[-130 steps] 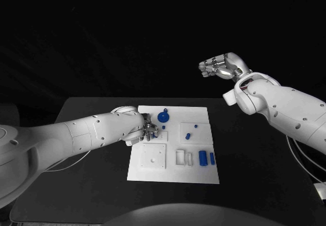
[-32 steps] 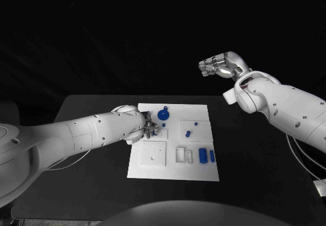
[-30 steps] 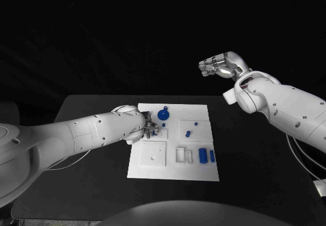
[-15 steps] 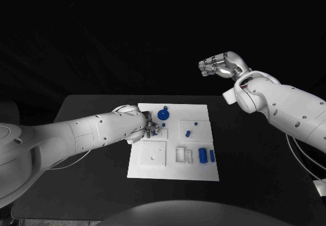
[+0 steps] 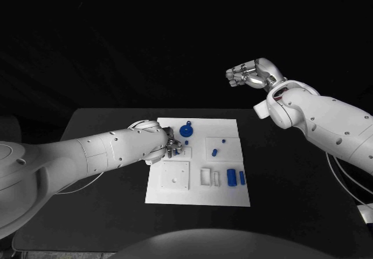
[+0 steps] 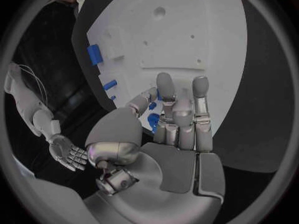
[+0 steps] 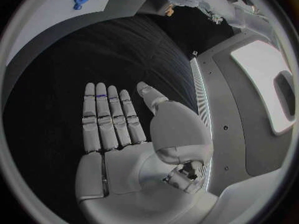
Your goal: Assemble the parts on the task board
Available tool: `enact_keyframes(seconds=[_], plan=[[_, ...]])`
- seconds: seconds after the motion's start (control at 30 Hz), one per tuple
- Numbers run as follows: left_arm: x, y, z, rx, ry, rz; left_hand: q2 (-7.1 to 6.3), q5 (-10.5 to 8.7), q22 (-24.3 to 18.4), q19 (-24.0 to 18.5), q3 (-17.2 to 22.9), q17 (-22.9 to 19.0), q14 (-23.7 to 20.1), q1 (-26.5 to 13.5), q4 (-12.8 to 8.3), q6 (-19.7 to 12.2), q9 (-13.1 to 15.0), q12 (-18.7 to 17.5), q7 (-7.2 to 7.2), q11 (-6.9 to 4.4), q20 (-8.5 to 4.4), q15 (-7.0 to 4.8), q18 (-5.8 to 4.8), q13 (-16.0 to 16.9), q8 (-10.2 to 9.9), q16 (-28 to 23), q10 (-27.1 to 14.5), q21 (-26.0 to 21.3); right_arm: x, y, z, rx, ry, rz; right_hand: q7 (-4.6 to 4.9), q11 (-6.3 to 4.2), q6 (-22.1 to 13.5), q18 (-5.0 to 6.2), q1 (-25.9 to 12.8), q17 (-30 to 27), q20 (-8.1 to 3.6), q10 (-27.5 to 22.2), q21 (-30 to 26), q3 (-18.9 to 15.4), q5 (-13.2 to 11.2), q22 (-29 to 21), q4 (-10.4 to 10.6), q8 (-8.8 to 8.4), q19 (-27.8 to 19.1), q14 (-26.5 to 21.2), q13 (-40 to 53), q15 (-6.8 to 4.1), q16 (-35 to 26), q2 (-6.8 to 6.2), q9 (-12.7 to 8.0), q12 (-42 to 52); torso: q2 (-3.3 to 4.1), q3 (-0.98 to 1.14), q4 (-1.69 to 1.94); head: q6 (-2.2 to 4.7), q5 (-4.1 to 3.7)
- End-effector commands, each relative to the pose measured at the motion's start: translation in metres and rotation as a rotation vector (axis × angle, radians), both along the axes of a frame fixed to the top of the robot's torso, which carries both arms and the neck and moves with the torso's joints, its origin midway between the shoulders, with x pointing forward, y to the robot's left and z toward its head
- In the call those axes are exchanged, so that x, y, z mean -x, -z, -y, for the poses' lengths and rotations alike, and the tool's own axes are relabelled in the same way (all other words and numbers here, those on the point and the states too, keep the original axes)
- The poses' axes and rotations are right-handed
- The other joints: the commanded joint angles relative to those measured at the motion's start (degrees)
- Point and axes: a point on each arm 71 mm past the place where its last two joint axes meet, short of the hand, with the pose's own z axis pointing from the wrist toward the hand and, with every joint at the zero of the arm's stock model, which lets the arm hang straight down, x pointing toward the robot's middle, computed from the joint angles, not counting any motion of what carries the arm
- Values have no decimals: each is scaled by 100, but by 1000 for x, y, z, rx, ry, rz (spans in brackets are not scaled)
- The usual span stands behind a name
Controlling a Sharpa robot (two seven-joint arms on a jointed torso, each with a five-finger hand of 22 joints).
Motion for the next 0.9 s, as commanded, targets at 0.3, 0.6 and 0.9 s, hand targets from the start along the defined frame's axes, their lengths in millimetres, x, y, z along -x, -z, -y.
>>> enact_keyframes(seconds=[0.3,0.6,0.9], plan=[[3,3,7,0,40,-15,86,-316,111,33,-72,33,196,188,134,1159,80,53,-824,-230,13,-146,-67,13,42,39,111,42,1,0,-2,2,-18,1,6,6,-6,40,30,-10,11,-50,-19,42,8,-9,0,-10,-31,-37,-6,-8,-32,-9,-8,-36,-1,1,1,3,-9],[3,6,7,-12,46,-32,18,-535,110,38,-230,47,194,358,362,1179,112,84,-833,-228,16,-146,-77,23,41,52,110,18,1,0,-2,1,-18,1,7,7,-8,40,30,-9,12,-52,-19,48,7,-9,-2,-10,-32,-36,-6,-7,-32,-14,-8,-37,-1,0,0,-1,-17],[1,8,3,-24,38,-32,-58,-750,109,49,-372,36,195,412,548,1187,146,92,-842,-226,19,-147,-79,30,44,50,110,2,1,0,-3,0,-18,1,11,10,-17,40,27,-10,12,-51,-19,46,5,-9,0,-11,-34,-39,-6,-4,-32,-19,-9,-35,1,0,4,2,-26]])
